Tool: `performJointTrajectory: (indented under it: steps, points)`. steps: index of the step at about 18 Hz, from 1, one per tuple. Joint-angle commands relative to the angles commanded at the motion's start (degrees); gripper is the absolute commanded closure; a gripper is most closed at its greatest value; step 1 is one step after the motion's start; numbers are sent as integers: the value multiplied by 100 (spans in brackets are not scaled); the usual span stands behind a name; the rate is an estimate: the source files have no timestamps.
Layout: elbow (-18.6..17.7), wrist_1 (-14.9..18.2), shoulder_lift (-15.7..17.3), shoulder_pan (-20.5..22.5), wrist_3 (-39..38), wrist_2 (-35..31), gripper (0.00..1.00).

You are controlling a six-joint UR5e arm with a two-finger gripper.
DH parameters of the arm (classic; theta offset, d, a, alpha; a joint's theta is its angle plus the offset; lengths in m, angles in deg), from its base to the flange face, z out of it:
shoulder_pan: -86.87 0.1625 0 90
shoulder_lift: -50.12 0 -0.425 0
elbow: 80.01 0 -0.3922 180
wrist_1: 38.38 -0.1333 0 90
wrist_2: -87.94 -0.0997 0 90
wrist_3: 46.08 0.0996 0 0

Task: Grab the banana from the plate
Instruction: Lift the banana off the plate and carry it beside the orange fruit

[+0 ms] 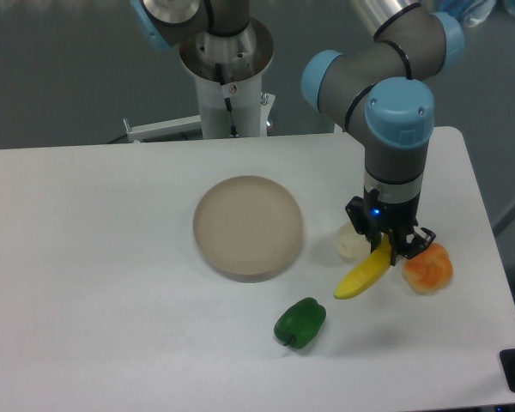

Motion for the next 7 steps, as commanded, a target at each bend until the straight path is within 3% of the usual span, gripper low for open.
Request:
performJointTrajectory:
  steps: [7]
  points:
    - [53, 0, -35, -9, 0, 0, 71]
